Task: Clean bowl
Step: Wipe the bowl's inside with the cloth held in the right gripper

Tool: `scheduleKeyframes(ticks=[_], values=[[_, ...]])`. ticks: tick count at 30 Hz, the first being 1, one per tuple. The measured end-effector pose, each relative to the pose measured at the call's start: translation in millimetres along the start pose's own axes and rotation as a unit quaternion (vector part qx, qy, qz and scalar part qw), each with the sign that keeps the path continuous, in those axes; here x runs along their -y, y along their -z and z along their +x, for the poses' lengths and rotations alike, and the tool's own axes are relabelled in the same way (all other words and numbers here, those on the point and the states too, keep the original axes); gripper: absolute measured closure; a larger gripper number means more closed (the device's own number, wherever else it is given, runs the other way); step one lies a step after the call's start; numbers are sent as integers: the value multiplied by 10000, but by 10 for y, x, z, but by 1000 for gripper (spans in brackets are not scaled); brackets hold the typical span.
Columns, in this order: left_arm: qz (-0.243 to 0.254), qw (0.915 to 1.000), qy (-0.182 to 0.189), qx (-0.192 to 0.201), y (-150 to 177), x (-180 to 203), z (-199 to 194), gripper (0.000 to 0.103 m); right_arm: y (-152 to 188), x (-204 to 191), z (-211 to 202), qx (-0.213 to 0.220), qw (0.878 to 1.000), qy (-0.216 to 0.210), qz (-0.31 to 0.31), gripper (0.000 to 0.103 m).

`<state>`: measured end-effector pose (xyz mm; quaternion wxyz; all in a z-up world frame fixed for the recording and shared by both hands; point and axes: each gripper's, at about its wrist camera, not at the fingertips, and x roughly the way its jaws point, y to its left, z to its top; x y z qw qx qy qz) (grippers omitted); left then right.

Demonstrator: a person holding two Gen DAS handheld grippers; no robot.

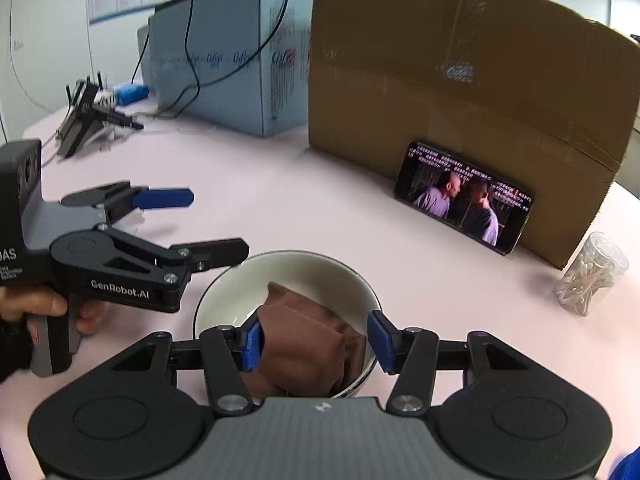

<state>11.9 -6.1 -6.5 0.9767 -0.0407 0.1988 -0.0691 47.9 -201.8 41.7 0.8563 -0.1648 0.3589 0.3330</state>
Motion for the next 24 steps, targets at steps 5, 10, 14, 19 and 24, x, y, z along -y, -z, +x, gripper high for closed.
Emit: scheduleKeyframes(ticks=[5,10,14,19,24], values=[[-11,10000,20,-22,5,-1,2,0,-144,-46,149,-562,9982,132,-178,81],[-11,10000,51,-65,11,4,11,0,-148,-67,346,-803,9964,79,-261,84],[-13,10000,52,-72,14,1,12,0,-154,-64,459,-832,9963,5,-228,84],[-33,9999,67,-77,14,-6,13,0,-168,-51,524,-740,9966,-317,-146,84],[-38,9999,79,-76,14,-11,9,0,-131,-40,502,-750,9957,-538,-105,87]])
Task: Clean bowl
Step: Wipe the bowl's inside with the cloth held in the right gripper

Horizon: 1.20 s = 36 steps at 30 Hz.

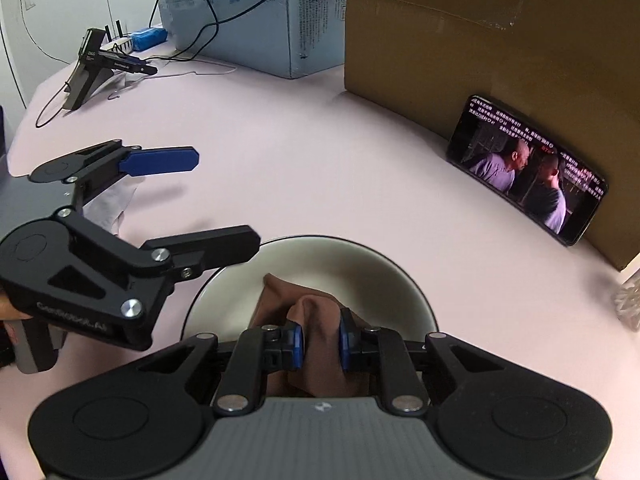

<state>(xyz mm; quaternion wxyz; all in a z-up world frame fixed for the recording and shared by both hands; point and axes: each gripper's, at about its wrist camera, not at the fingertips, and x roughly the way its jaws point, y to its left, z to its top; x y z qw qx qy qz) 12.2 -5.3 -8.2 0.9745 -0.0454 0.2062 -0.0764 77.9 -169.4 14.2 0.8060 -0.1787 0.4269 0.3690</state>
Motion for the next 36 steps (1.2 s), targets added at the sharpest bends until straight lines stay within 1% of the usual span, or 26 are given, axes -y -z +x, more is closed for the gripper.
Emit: scheduleKeyframes(ticks=[2,3,5,7,10,11,13,14,15,18,20,22,27,30,32,34,36], values=[[9,10000,-8,2,0,2,-1,0,16,-4,-39,-41,10000,34,-57,85],[7,10000,-9,-1,0,2,-2,0,12,-1,-53,-48,9999,84,-62,81],[2,10000,-6,-1,0,0,-1,0,0,14,-141,74,9997,217,-26,78],[1,10000,-5,-1,0,2,-1,0,-12,15,-229,205,9994,275,-26,69],[1,10000,-7,2,3,11,-3,0,-3,10,-275,194,9994,276,-82,63],[8,10000,-11,5,4,18,-4,0,6,13,-273,149,9995,250,-95,63],[17,10000,-17,8,4,25,-5,0,9,21,-228,42,9995,302,-108,67],[16,10000,-17,8,5,25,-4,0,-1,34,-196,-6,9994,326,-94,70],[15,10000,-16,8,5,28,-4,0,-14,48,-164,-53,9993,349,-76,76],[25,10000,-18,12,8,46,-9,0,-44,53,-57,-193,9991,360,-110,83],[19,10000,-16,6,8,45,-8,0,-69,37,9,-265,9990,308,-182,84],[13,10000,-14,1,7,41,-5,0,-99,4,40,-250,9991,192,-285,85],[-2,10000,-2,-5,5,30,-1,0,-84,-40,43,-211,9991,46,-353,86],[0,10000,-1,-2,4,24,-1,0,-70,-44,6,-236,9989,152,-374,85],[-3,10000,1,-1,5,15,1,0,-67,-21,-88,-78,9991,270,-330,81],[-2,10000,1,-1,4,16,2,0,-63,-17,-189,97,9990,323,-302,70],[-6,10000,3,-1,8,17,-6,0,-42,-17,-266,169,9989,317,-292,69]])
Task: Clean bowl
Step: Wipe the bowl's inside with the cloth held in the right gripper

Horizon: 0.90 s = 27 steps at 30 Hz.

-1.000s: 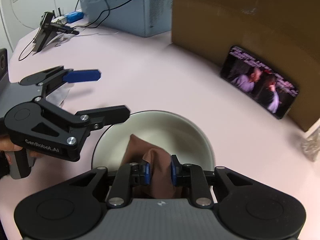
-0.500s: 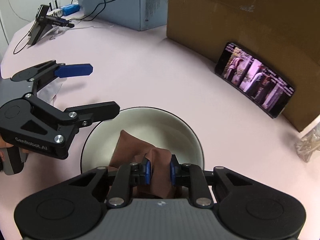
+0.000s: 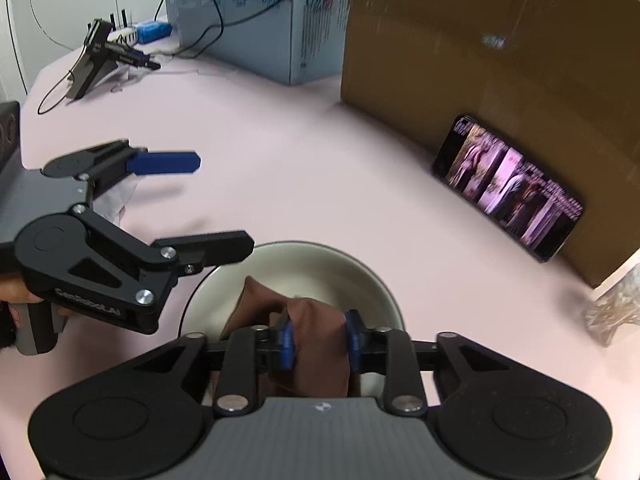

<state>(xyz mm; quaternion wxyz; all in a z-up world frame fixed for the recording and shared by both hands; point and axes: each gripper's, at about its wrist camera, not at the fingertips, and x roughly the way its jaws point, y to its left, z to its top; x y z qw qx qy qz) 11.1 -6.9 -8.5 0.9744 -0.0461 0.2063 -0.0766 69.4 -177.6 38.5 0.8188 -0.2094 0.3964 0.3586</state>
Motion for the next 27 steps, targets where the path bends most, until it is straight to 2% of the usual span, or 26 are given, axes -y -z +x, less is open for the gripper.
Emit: scheduleKeyframes(ticks=[4,7,9,10,12,17,27], values=[[8,10000,-7,4,3,8,-3,0,51,-26,-81,-58,9999,52,-69,59],[9,10000,-8,5,0,2,1,0,33,-32,-27,-248,9996,90,-117,59],[4,10000,-2,4,2,9,-1,0,-6,-47,77,-513,9984,135,-190,65],[3,10000,0,4,4,15,-3,0,-23,-47,139,-672,9974,112,-221,76],[-2,10000,3,1,3,10,-1,0,-38,-50,213,-831,9961,31,-308,84],[3,10000,2,-4,3,-6,16,0,-101,-68,295,-763,9961,14,-443,85],[-20,10000,42,-20,0,-28,27,0,-85,-62,309,-723,9961,321,-392,85]])
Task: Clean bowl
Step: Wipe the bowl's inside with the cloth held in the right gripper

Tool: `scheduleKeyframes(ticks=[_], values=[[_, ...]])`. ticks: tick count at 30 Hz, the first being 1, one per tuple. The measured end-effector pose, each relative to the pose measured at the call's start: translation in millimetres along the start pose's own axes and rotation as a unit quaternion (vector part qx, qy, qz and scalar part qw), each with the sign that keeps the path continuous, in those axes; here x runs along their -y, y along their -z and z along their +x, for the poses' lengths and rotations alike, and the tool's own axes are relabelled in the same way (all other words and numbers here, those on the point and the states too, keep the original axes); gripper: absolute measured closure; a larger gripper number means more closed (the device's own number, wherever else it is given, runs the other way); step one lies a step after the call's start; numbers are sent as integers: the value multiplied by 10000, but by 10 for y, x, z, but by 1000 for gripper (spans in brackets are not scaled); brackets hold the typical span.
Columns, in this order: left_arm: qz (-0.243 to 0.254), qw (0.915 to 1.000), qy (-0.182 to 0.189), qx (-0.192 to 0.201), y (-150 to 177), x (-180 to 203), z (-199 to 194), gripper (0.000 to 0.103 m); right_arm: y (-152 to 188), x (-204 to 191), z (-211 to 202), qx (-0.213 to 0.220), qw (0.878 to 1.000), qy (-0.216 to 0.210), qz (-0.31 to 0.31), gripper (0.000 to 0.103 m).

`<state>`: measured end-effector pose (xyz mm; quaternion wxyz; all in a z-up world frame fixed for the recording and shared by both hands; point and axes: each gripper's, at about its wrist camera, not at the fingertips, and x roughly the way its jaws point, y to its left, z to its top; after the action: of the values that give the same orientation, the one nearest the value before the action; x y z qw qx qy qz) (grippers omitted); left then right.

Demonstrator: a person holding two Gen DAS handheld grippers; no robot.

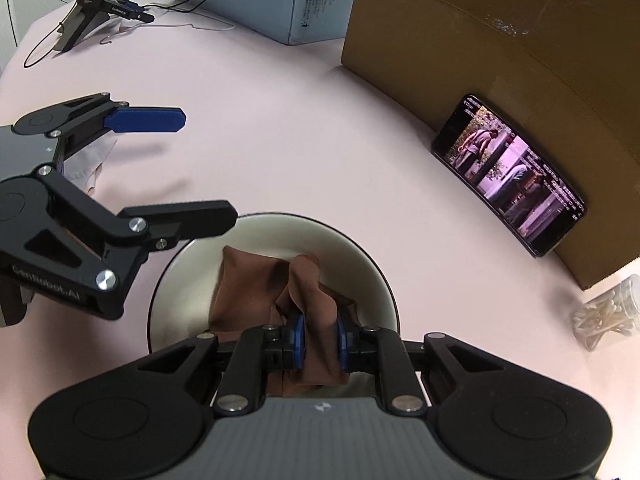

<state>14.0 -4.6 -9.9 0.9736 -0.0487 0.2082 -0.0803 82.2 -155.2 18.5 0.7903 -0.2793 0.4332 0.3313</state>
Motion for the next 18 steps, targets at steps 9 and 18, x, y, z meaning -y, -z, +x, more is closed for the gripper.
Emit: scheduleKeyframes(ticks=[9,18], values=[[-10,10000,11,-5,-5,-7,-13,0,7,-78,4,129,9999,-37,-109,85],[-26,10000,27,-13,-2,-13,-19,0,52,-15,-18,140,9999,4,-7,85]])
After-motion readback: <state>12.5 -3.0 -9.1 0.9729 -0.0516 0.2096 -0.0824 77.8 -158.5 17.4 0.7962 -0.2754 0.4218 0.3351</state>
